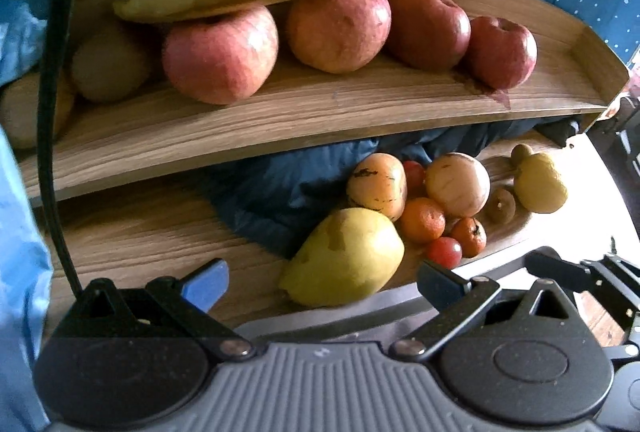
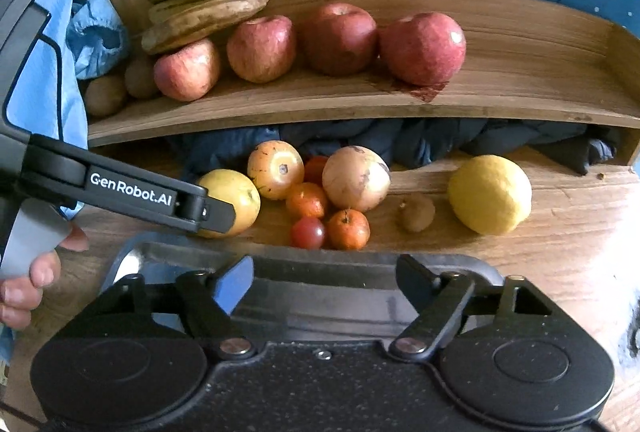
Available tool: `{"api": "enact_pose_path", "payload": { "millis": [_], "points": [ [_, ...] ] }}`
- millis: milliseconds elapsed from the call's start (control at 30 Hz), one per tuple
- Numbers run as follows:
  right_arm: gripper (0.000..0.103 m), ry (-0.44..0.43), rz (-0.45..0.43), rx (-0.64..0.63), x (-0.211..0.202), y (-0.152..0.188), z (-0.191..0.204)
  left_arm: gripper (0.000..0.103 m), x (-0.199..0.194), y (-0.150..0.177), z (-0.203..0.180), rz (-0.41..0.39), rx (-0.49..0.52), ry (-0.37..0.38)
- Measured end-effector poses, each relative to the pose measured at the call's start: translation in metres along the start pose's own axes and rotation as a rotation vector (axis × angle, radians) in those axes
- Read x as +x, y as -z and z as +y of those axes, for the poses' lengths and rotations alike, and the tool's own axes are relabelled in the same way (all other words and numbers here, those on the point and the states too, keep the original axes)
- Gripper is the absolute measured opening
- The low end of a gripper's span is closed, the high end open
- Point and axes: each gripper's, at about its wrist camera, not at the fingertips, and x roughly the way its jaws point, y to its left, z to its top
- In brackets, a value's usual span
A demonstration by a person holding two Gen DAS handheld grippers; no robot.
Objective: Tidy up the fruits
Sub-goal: 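Close the left gripper on the yellow pear while the right tool approaches a cherry tomato, then lift the pear with the left gripper while the right gripper grasps the red cherry tomato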
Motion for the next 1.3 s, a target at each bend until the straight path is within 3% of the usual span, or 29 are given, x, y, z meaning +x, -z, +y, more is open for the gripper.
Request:
{"api": "enact_pose_path", "payload": {
  "millis": [133, 300, 600, 900, 1300],
  "points": [
    [0.063, -0.004, 0.013, -0.008, 0.007, -0.004, 0.003, 0.094, 0.006, -0.004, 0.003, 0.018, -0.004, 0.031],
    [0.059, -0.015, 0.033, -0.028, 0.015, -0.007, 0.007, 0.085, 0.011, -0.004, 0.008, 0.035, -0.026, 0.068],
    [0.045, -0.014, 0.051, -0.049, 0.023, -0.015, 0.011, 0.077, 0.014, -0.007, 0.016, 0.04, -0.054, 0.117],
    [0.045, -0.021, 0.068, -0.077, 0.029, -0.024, 0.016, 0.066, 0.009, -0.01, 0.022, 0.011, -0.089, 0.139],
    [0.045, -0.013, 0.124, -0.059, 0.034, -0.03, 0.023, 0.058, 0.0, -0.016, 0.039, -0.041, -0.154, 0.144]
  ]
}}
